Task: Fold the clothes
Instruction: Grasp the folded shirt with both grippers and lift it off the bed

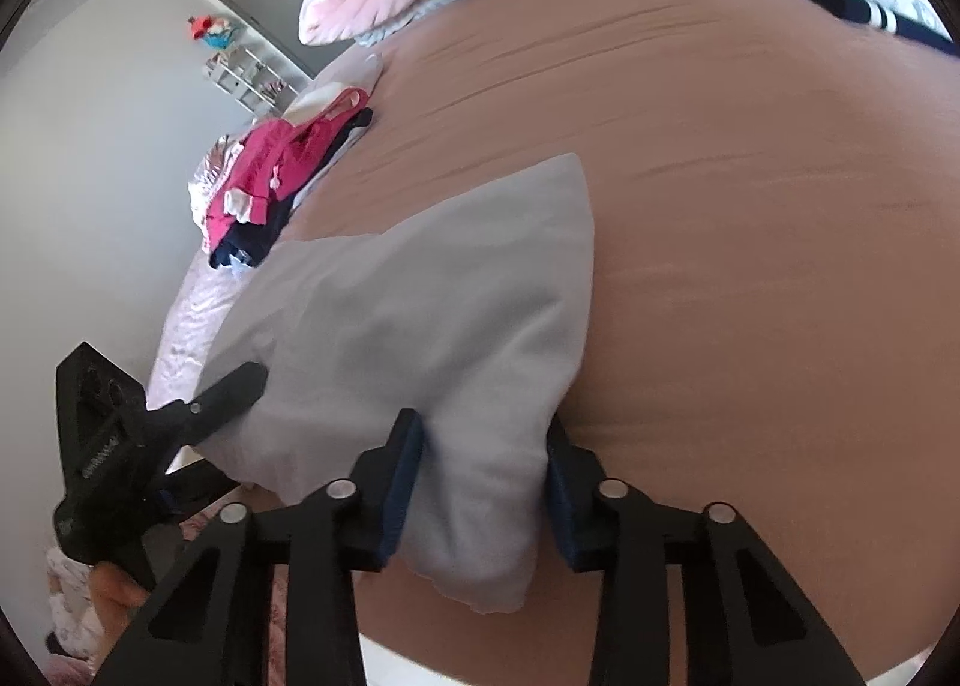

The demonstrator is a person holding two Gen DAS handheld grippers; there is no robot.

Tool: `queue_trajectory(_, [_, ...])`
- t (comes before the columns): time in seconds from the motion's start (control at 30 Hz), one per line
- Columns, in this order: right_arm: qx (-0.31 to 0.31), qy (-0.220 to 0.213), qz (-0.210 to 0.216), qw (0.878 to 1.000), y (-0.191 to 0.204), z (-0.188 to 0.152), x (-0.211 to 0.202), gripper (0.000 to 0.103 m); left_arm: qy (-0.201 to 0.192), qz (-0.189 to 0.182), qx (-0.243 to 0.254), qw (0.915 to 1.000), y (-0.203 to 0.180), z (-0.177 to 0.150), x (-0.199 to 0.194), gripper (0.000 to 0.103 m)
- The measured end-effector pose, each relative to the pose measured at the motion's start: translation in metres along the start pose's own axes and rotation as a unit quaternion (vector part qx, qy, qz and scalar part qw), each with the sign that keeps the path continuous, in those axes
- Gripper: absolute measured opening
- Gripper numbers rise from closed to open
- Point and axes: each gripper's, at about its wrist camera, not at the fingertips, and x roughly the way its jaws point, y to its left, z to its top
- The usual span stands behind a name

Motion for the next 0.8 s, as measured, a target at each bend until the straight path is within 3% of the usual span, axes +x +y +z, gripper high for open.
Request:
queue_trajectory(0.07, [-0.004, 0.000, 0.002, 1.000, 0.002, 0.000, -0.005, 0.032, -0.012, -0.001, 0.009, 0.9999, -0.004, 0.000, -0.005, 0.040])
queue_trajectory(0.23, [0.015, 0.013, -0.002, 1.000, -0.004, -0.001, 0.004, 0.040, -0.012, -0.010, -0.001, 0.9999, 0.002, 0.001, -0.002, 0.039])
queue_trajectory(0.37, [0.037, 0.012, 0.010, 0.999, -0.007, 0.001, 0.007, 0.044, 0.003, -0.030, -0.050, 0.9983, 0.014, -0.001, 0.009, 0.050])
queue_trajectory(0.43, [0.019, 0.012, -0.003, 1.000, 0.001, 0.003, 0.009, 0.044, -0.003, -0.017, -0.026, 0.9995, 0.005, -0.001, 0.007, 0.053])
queue_trajectory(0.5, [-0.008, 0.010, -0.019, 1.000, 0.012, 0.003, 0.008, 0.038, -0.010, -0.003, -0.002, 0.9999, -0.003, -0.002, 0.005, 0.047])
queue_trajectory(0.57, [-0.016, -0.001, -0.018, 1.000, 0.014, 0.001, -0.001, 0.026, -0.018, 0.002, 0.019, 0.9997, -0.012, -0.004, 0.000, 0.038])
queue_trajectory(0.67, [-0.012, -0.009, -0.008, 1.000, 0.015, -0.002, -0.013, 0.024, -0.031, 0.002, 0.046, 0.9984, -0.027, -0.009, -0.010, 0.037])
queue_trajectory(0.8, [-0.024, -0.016, -0.040, 0.999, 0.019, -0.006, -0.021, 0.024, -0.024, 0.029, 0.104, 0.9939, -0.051, -0.026, -0.007, 0.036])
